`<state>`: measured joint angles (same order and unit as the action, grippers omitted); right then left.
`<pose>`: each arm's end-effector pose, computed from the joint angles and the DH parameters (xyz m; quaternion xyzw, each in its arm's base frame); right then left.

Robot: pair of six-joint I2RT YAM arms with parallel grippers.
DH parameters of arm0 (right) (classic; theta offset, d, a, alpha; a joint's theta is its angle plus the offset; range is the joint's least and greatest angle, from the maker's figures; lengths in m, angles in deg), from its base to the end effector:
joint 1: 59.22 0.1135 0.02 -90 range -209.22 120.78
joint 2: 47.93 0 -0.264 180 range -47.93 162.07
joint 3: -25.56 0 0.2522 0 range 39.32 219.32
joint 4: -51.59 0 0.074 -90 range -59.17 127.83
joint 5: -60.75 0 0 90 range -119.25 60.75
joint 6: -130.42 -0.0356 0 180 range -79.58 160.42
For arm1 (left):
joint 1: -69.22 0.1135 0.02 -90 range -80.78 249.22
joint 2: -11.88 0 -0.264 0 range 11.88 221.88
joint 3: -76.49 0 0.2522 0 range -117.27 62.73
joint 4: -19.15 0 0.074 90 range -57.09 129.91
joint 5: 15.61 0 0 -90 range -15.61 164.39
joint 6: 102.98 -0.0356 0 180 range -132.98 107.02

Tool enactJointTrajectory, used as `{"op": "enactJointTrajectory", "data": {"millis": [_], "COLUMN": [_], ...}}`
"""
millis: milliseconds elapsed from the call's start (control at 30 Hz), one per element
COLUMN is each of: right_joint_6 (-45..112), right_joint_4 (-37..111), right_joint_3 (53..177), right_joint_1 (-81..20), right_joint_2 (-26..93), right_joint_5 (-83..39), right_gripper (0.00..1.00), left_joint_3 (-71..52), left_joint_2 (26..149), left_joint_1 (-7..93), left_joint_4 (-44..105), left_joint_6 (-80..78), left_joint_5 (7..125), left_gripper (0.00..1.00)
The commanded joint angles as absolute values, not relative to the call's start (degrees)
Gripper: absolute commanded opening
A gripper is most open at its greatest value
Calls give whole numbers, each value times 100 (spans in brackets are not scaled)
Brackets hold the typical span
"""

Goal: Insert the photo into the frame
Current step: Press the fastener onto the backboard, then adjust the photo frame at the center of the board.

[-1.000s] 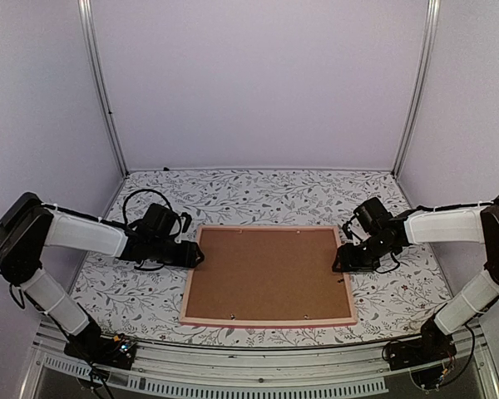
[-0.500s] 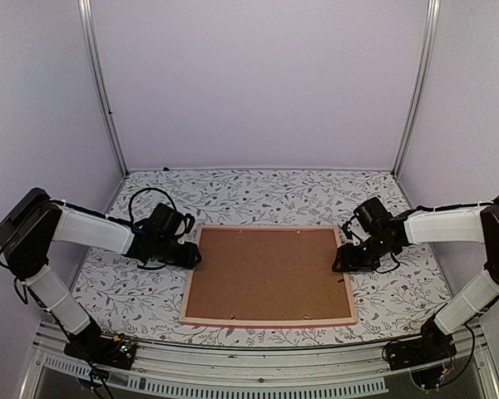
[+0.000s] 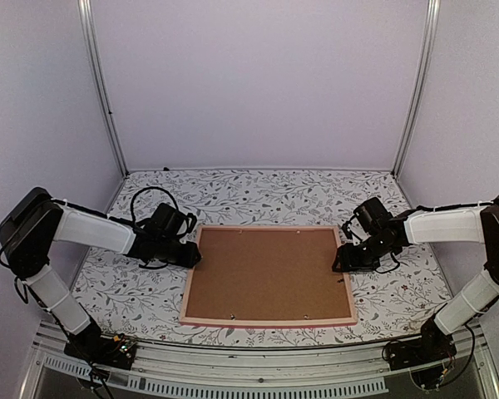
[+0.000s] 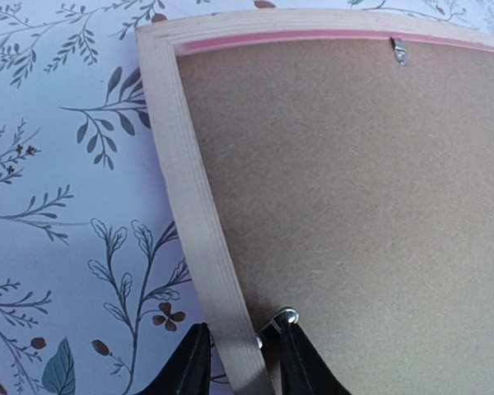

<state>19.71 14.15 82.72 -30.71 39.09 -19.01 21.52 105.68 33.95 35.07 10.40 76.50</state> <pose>0.2317 0.1330 0.1510 -0.0839 0.9731 0.1612 0.1418 0.2434 -0.1705 0.1293 0.0932 0.9483 -0.1330 0.2725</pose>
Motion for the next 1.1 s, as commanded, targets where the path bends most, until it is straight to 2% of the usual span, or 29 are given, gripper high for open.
{"op": "enactJointTrajectory", "data": {"millis": [0, 167, 333, 467, 667, 833, 967, 1067], "right_joint_6": [2012, 1995, 1955, 1942, 2026, 2177, 2347, 2421], "right_joint_4": [1472, 1472, 1500, 1566, 1632, 1665, 1652, 1586], "right_joint_3": [8239, 8225, 8195, 8241, 8540, 9054, 9843, 10332], "right_joint_1": [-3048, -3048, -3048, -3084, -3179, -3236, -3278, -3316], "right_joint_2": [3912, 3883, 3898, 4043, 4491, 4910, 5506, 5777], "right_joint_5": [-1881, -1923, -1963, -1982, -2112, -2299, -2387, -2506], "right_gripper": [62, 63, 62, 55, 35, 26, 26, 34], "left_joint_3": [2122, 2174, 2332, 2542, 2625, 2596, 2400, 2044], "left_joint_2": [10575, 10276, 9816, 9332, 8778, 8735, 9049, 9504], "left_joint_1": [3362, 3368, 3350, 3159, 2335, 1632, 985, 615], "left_joint_4": [3533, 3520, 3458, 3165, 3072, 3055, 3104, 3260], "left_joint_6": [1000, 1099, 1079, 999, 523, 149, -149, -418], "left_joint_5": [7685, 7563, 7500, 7361, 7422, 7422, 7426, 7422], "left_gripper": [32, 57, 71, 83, 87, 86, 86, 86]}}
